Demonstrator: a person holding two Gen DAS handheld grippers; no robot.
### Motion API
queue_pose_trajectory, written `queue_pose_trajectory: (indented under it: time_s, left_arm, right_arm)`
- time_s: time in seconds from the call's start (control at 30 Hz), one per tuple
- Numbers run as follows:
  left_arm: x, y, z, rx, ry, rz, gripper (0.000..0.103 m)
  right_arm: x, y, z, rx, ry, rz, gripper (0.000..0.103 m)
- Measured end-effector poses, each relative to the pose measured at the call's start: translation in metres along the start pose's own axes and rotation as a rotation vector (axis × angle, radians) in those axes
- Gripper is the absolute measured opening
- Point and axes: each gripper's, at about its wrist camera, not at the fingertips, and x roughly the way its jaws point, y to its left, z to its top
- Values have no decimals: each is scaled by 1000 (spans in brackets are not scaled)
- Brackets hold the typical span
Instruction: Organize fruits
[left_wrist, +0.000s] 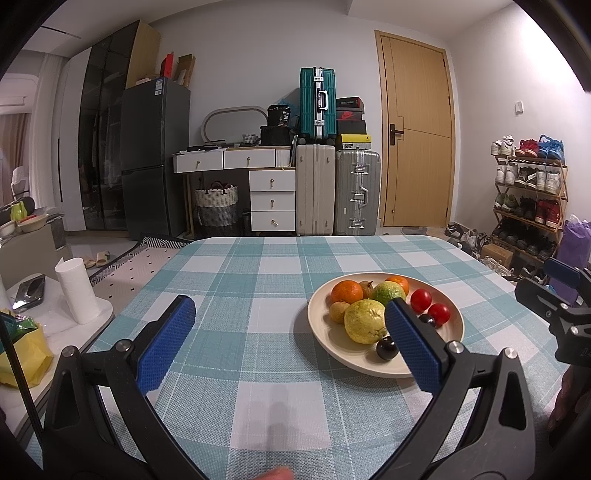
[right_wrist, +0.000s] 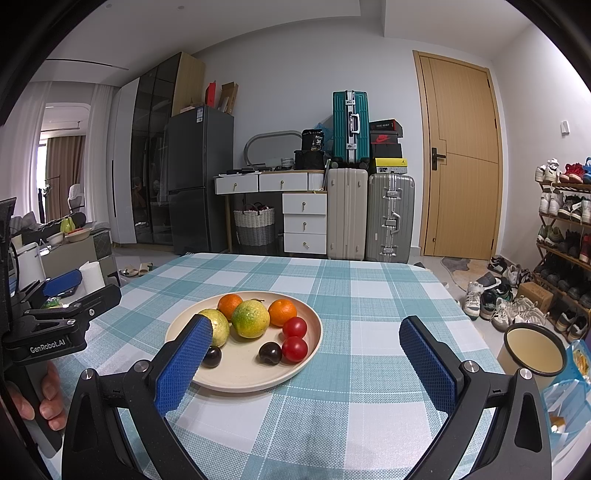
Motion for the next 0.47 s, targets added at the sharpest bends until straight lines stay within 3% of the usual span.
queue_pose_trajectory:
  time_s: [0.47]
  left_arm:
    - [0,-1,0,3,1,-2,102]
  right_arm:
    - [-1,0,0,0,0,0,103]
